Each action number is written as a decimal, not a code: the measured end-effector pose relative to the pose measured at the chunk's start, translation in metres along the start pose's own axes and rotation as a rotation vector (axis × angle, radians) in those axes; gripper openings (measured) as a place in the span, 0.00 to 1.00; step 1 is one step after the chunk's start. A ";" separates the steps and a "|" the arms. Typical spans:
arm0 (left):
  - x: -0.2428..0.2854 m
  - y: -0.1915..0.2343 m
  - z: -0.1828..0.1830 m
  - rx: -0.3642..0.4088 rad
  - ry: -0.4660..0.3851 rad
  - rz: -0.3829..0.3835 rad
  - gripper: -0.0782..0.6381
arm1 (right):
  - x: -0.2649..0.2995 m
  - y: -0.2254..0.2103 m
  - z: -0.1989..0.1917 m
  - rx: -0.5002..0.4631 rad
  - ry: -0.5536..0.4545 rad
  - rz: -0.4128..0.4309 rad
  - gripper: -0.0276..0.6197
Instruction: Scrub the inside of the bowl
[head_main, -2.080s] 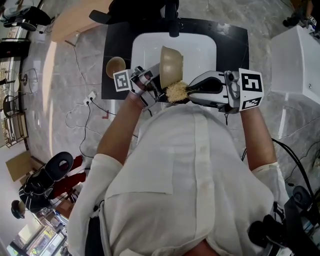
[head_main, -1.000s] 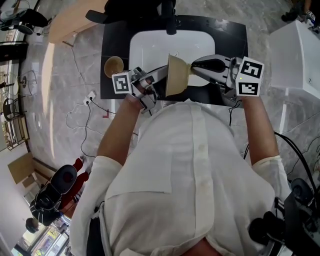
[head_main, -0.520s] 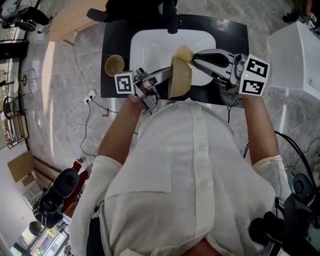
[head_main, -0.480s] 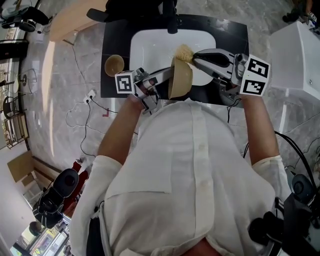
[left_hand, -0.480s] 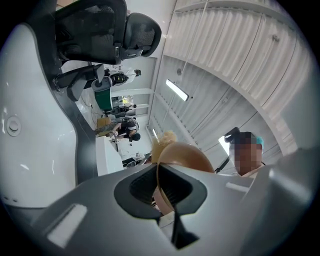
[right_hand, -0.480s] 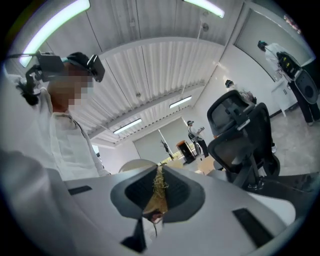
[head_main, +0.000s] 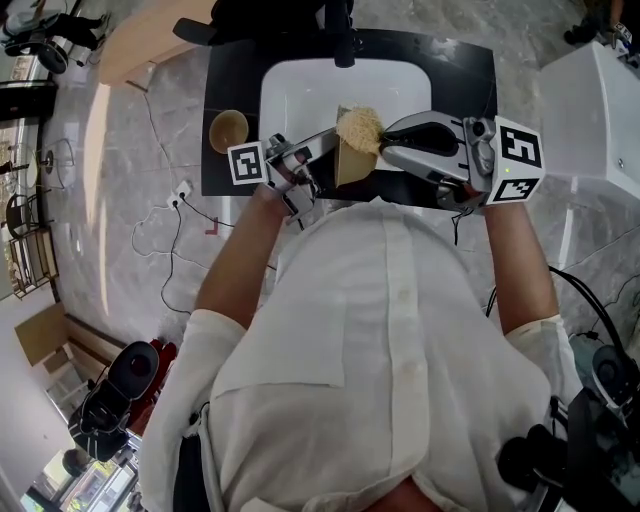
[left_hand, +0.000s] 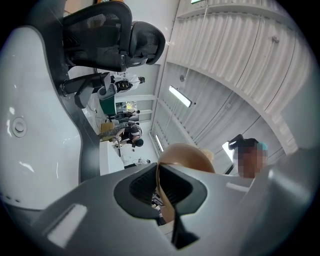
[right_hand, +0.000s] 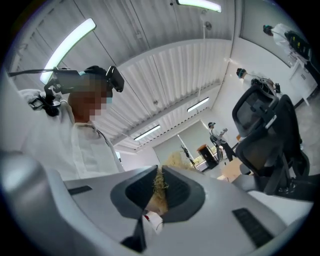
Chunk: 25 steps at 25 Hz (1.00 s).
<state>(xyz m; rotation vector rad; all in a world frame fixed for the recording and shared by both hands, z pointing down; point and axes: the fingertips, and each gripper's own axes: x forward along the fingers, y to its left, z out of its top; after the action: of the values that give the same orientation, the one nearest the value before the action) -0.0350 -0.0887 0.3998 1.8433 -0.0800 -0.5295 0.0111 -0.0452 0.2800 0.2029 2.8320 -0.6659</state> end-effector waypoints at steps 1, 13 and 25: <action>-0.001 0.001 0.003 -0.002 -0.013 0.003 0.13 | 0.002 0.005 -0.003 -0.002 0.010 0.021 0.09; 0.000 -0.016 0.033 -0.065 -0.157 -0.095 0.13 | 0.010 0.004 -0.064 -0.004 0.232 0.045 0.08; -0.001 -0.025 0.035 -0.024 -0.149 -0.128 0.13 | -0.032 -0.077 -0.065 0.030 0.248 -0.352 0.08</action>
<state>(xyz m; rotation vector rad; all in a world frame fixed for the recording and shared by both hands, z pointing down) -0.0549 -0.1108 0.3692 1.7915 -0.0559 -0.7537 0.0153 -0.0868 0.3767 -0.2319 3.1317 -0.8014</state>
